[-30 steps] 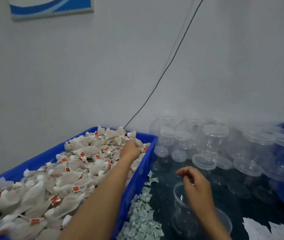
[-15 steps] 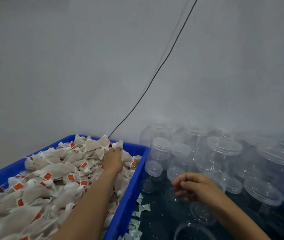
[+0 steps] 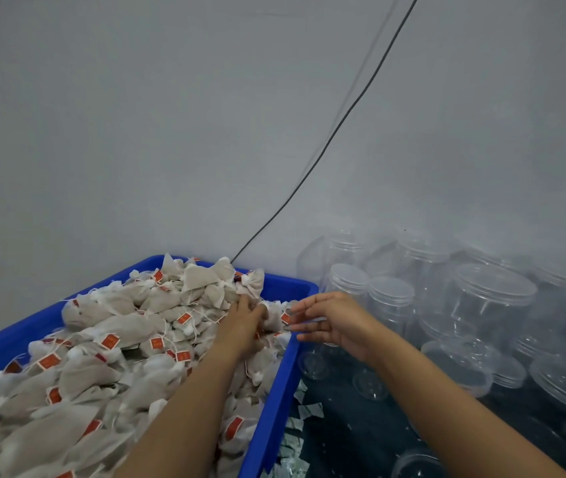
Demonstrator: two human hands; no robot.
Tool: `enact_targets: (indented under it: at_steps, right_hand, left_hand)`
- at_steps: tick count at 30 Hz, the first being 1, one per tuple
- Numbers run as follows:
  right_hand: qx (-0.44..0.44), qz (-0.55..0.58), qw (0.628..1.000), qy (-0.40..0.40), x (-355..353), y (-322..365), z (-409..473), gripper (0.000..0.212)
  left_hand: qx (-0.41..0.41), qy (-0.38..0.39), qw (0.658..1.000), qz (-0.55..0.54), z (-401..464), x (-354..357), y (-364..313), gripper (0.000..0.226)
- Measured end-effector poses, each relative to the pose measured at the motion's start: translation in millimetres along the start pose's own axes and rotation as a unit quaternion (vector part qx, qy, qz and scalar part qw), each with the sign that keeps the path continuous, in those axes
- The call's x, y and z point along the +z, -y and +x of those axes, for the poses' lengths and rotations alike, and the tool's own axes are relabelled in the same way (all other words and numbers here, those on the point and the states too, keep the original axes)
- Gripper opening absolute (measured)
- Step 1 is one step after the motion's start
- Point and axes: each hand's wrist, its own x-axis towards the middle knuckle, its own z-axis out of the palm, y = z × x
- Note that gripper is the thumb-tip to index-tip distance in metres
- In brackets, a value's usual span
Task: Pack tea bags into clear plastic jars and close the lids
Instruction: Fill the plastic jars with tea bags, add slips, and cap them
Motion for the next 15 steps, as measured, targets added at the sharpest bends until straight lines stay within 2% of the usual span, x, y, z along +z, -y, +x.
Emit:
enact_targets:
  at_steps: [2,5,7,11,15]
  right_hand:
    - [0.009,0.008,1.000,-0.004,6,-5,5,0.022]
    - [0.019,0.023,0.999,-0.012,10,-12,9,0.023]
    - [0.022,0.031,0.999,-0.026,11,-15,11,0.024]
    - [0.022,0.029,0.998,-0.047,16,-18,14,0.024]
    - [0.015,-0.019,0.998,-0.062,21,-20,13,0.025]
  left_hand:
    - [0.003,0.017,1.000,0.016,-2,0,-1,0.049]
    - [-0.013,0.103,0.994,0.039,-3,1,3,0.076]
    - [-0.020,0.116,0.992,0.052,-6,1,1,0.083]
    - [-0.027,0.037,0.997,0.067,-8,4,-8,0.066]
    - [-0.037,0.027,0.999,0.030,-9,0,-14,0.046]
